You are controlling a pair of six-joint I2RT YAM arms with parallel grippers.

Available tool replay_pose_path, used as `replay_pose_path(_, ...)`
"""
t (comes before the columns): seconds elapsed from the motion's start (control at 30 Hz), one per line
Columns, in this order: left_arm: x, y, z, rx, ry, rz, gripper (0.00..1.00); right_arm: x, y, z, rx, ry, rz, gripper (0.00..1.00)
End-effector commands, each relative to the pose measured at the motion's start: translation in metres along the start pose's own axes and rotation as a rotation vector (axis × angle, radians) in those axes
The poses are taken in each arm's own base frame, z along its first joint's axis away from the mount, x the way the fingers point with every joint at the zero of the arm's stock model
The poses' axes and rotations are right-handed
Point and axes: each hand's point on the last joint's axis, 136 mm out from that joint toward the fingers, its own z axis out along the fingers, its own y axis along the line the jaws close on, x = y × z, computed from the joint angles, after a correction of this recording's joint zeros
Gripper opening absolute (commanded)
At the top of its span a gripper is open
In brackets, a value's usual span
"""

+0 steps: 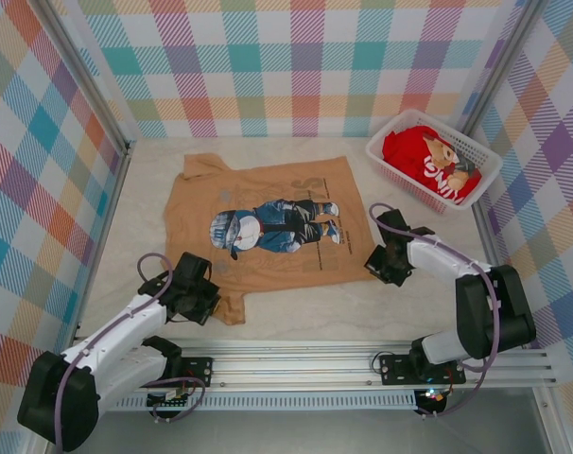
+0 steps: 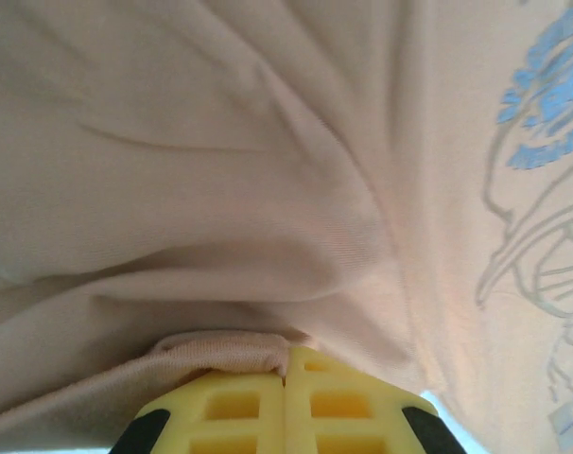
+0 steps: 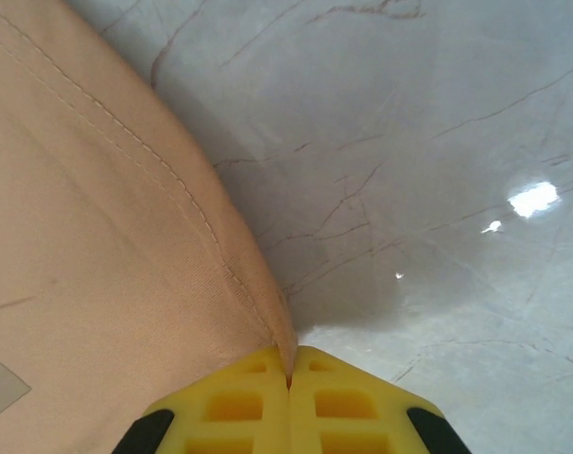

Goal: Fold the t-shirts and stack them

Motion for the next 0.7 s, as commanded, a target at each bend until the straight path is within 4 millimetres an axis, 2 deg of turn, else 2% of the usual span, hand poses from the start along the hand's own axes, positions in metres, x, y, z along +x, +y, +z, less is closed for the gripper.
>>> replay_pose_path(0.0, -0.002, -0.001, -0.008, 0.025, -0.027, -0.038, 0.0, 0.006, 0.006, 0.005, 0.003, 0.04, -0.016, 0.0)
replay_pose_path(0.03, -0.001, -0.003, -0.01, 0.045, -0.02, -0.048, 0.02, 0.005, 0.007, 0.005, 0.01, 0.043, -0.017, 0.0)
replay_pose_path(0.07, 0.0, -0.006, -0.014, 0.063, -0.017, -0.047, 0.1, 0.004, 0.008, 0.004, 0.014, 0.042, -0.021, 0.02)
replay_pose_path(0.17, -0.002, -0.016, -0.04, 0.074, -0.038, -0.008, 0.5, -0.004, 0.013, -0.011, 0.009, 0.009, -0.036, 0.2)
replay_pose_path(0.23, -0.003, -0.025, -0.057, 0.08, -0.053, 0.017, 0.6, -0.01, 0.016, -0.026, 0.002, -0.032, -0.047, 0.29)
replay_pose_path(0.3, -0.004, -0.038, -0.07, 0.105, -0.057, 0.029, 0.6, -0.018, 0.018, -0.043, -0.009, -0.09, -0.058, 0.31)
replay_pose_path(0.4, -0.011, -0.06, -0.085, 0.124, -0.069, 0.041, 0.56, -0.029, 0.02, -0.066, -0.021, -0.165, -0.076, 0.28)
replay_pose_path(0.5, -0.028, -0.07, -0.094, 0.047, -0.111, 0.061, 0.5, -0.034, 0.024, -0.083, -0.048, -0.212, -0.095, 0.28)
replay_pose_path(0.6, -0.06, -0.083, -0.087, -0.012, -0.138, 0.039, 0.37, -0.036, 0.042, -0.086, -0.132, -0.219, -0.138, 0.28)
replay_pose_path(0.67, -0.091, -0.101, -0.074, 0.015, -0.153, -0.022, 0.32, -0.034, 0.068, -0.08, -0.242, -0.196, -0.2, 0.28)
